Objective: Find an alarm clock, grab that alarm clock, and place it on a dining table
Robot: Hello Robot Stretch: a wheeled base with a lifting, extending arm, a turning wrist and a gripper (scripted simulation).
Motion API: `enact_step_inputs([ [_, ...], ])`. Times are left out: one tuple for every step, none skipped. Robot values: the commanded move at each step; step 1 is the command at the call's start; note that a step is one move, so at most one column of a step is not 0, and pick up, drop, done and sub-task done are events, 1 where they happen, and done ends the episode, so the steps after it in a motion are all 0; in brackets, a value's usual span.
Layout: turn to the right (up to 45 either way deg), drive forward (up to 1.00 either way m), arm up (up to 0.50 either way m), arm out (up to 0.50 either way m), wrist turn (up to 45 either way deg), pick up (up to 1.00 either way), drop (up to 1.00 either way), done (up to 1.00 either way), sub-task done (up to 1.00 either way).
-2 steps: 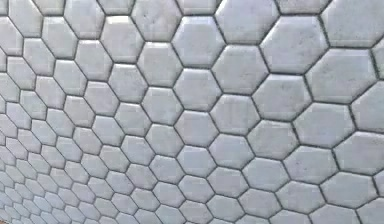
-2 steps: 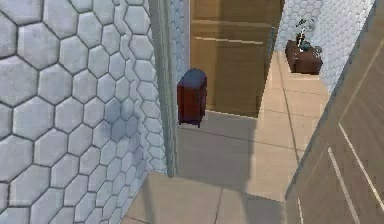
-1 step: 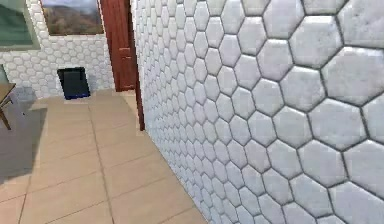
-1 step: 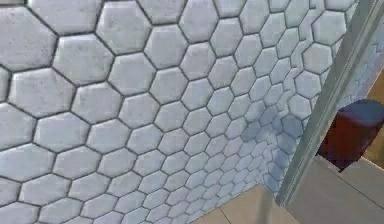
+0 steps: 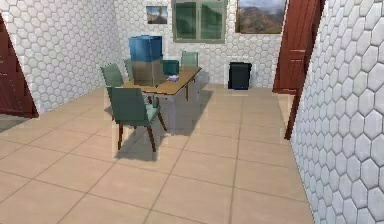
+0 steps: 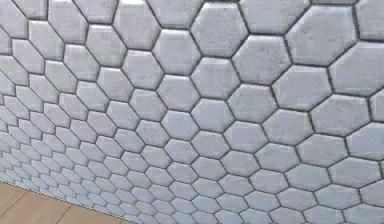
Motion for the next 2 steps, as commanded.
enact_step_inputs([
  [0.0,0.15,0.00,0.00,0.0,0.00,0.00,0.00,0.00],
  [-45.0,0.00,0.00,0.00,0.0,0.00,0.00,0.00,0.00],
])
